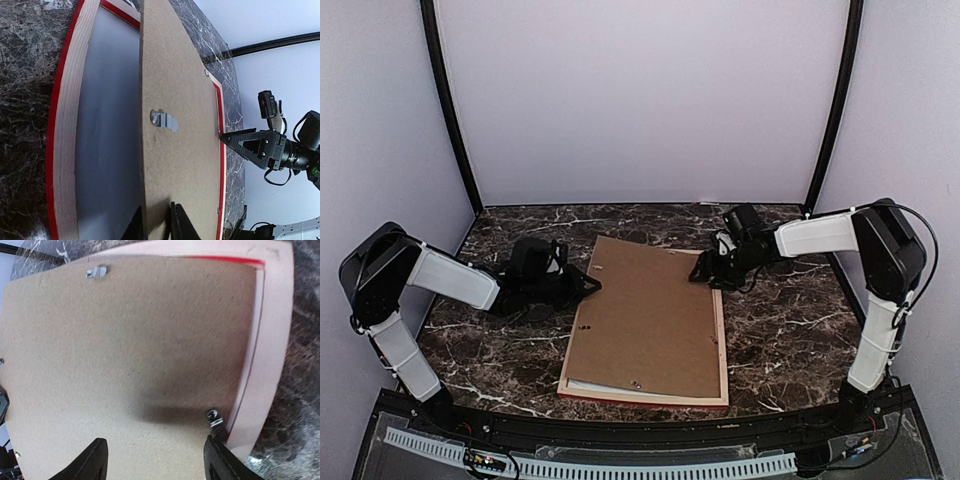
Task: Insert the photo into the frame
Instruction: Press the fastener onto the backboard.
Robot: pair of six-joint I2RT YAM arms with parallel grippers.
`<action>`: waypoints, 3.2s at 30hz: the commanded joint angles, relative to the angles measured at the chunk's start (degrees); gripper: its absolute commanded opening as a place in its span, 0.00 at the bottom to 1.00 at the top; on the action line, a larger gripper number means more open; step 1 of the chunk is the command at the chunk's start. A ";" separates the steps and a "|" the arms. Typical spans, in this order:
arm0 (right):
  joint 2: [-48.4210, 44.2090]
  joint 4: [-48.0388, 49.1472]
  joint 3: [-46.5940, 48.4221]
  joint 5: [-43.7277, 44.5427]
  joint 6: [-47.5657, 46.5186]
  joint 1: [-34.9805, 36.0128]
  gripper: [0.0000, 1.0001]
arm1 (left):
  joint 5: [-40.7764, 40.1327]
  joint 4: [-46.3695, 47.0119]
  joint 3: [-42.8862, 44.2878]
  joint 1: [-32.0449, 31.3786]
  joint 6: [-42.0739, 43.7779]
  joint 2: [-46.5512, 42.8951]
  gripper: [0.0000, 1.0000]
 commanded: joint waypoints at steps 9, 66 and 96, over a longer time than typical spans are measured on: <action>-3.37 -0.83 -1.71 -2.84 1.68 0.51 0.67 | -3.61 -4.84 0.90 -0.50 3.47 1.43 0.18; -0.41 -7.43 3.14 6.99 -8.74 0.51 0.70 | 1.35 -21.27 13.01 -4.31 12.87 10.04 0.48; 4.25 0.38 7.88 -1.16 -3.46 16.43 0.70 | -1.23 -23.05 14.07 -5.15 13.80 10.50 0.51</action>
